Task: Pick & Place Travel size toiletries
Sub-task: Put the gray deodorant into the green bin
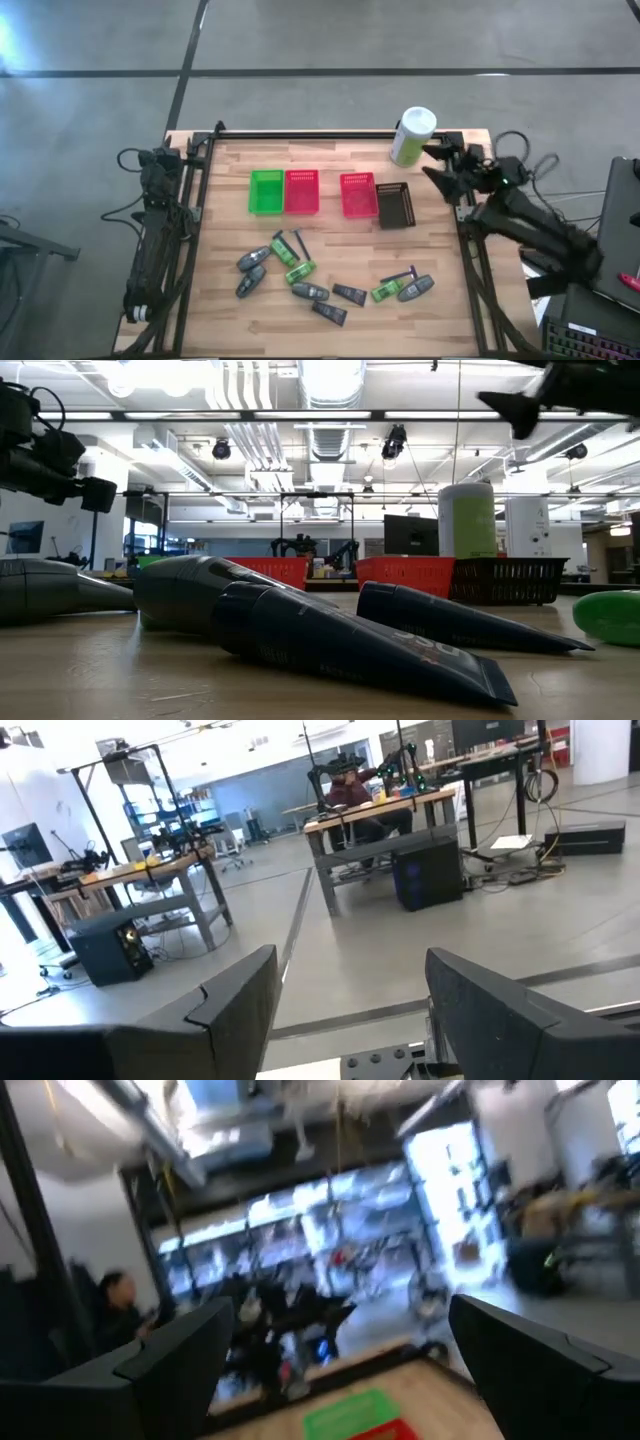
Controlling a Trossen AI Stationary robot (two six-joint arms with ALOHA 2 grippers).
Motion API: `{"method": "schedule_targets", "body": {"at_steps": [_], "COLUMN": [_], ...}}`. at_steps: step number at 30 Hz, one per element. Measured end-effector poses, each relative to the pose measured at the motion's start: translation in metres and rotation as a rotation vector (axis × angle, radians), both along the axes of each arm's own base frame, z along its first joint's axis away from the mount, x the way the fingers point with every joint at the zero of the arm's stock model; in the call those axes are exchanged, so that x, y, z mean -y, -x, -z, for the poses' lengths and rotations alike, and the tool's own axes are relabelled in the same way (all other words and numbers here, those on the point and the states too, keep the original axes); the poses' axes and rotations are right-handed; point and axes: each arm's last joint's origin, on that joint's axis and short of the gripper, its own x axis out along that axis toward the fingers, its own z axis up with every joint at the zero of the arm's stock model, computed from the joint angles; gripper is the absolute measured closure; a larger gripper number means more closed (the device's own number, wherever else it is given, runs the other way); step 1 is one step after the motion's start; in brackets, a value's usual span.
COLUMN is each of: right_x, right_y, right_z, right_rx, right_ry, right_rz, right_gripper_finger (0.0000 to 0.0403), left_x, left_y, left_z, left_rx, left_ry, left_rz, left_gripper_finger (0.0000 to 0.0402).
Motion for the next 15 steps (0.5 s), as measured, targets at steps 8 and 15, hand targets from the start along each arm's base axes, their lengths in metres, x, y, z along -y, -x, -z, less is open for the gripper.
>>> {"method": "schedule_targets", "body": {"at_steps": [8,15], "right_x": [-0.017,-0.026], "right_y": [-0.094,-0.13], "right_z": [-0.015,-0.027], "right_rx": [-0.378,-0.632], "right_ry": [-0.073,-0.169], "right_rz": [-0.342,-0.426], "right_gripper_finger": [0.0035,0.0035], "left_x": [0.0,0.0], "left_y": [0.0,-0.001], "left_z": [0.0,0.0], "left_rx": [0.035,0.392], "left_ry": [-0.001,0.002], "left_rz": [0.005,0.053], "left_gripper_finger": [0.014,0.014]}}
